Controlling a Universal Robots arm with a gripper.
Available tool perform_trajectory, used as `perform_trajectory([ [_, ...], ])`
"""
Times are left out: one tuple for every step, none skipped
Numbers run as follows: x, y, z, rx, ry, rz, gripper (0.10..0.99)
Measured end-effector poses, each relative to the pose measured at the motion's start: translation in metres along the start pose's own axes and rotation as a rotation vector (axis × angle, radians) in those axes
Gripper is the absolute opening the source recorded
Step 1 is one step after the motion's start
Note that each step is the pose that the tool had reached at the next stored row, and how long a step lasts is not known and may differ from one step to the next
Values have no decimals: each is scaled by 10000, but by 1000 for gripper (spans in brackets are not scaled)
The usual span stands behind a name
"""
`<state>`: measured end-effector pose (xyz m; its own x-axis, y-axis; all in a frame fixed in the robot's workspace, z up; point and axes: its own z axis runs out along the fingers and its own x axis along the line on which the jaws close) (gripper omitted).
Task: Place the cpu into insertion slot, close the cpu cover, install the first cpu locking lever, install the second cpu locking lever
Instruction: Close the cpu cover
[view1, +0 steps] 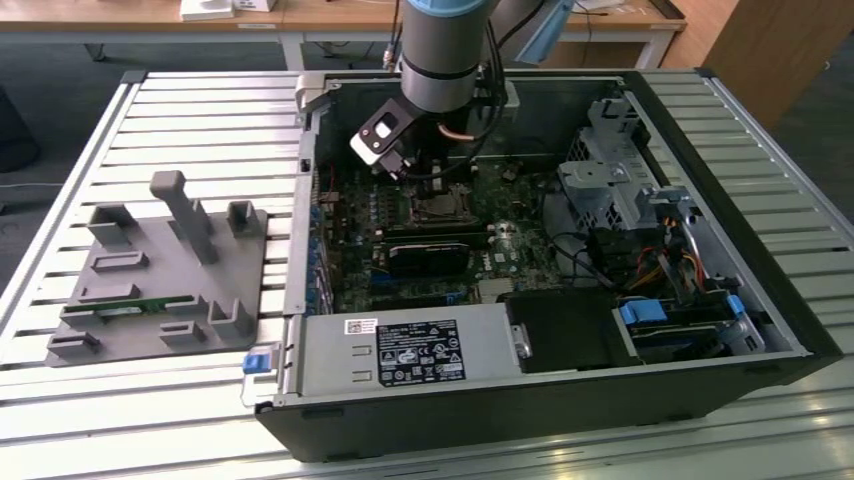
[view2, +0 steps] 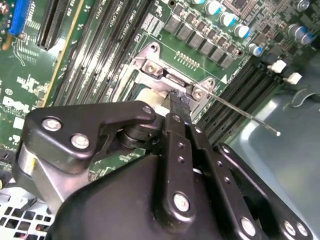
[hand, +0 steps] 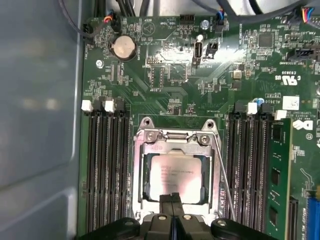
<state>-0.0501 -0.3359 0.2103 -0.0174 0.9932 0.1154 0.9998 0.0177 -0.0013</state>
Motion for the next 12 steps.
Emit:
perform_trajectory([
  [0, 3, 0, 0, 1, -1, 106],
  [0, 17, 0, 3, 0, 0, 106],
  [-1, 36, -1, 9, -1, 1, 106],
  [-1, 54, -1, 11, -2, 1, 106],
  [-2, 73, 0, 12, -1, 2, 106],
  [-2, 85, 0, 13, 0, 1, 106],
  [-2, 97, 0, 14, -1, 1, 106],
  [-2, 109, 0, 14, -1, 1, 106],
  [-3, 117, 0, 15, -1, 1, 106],
  [-3, 127, 0, 15, -1, 1, 106],
  [-3, 137, 0, 16, -1, 1, 106],
  [-3, 143, 0, 16, -1, 1, 106],
])
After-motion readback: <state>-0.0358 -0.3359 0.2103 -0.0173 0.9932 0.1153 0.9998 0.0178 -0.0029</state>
